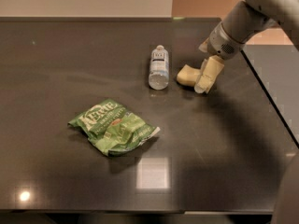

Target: Move sponge near blue plastic bottle

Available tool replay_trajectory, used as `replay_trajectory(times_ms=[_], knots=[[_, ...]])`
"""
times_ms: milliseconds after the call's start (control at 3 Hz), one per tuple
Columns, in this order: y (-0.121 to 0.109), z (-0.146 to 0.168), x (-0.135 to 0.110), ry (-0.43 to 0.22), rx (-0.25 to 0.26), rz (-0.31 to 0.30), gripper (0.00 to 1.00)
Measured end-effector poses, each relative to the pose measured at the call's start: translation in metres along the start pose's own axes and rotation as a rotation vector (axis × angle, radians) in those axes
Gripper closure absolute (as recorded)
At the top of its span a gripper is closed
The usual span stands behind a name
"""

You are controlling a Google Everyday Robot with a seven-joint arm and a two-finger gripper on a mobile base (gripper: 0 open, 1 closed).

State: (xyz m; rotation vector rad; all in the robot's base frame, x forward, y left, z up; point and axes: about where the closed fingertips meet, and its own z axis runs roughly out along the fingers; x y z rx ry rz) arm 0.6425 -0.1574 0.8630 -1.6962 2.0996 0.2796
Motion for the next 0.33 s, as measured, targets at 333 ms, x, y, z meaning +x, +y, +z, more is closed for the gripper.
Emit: replay_trajectory(times_ms=[333], knots=[[0.0, 0.0001, 0.0, 0.0, 0.0, 0.0, 0.0]])
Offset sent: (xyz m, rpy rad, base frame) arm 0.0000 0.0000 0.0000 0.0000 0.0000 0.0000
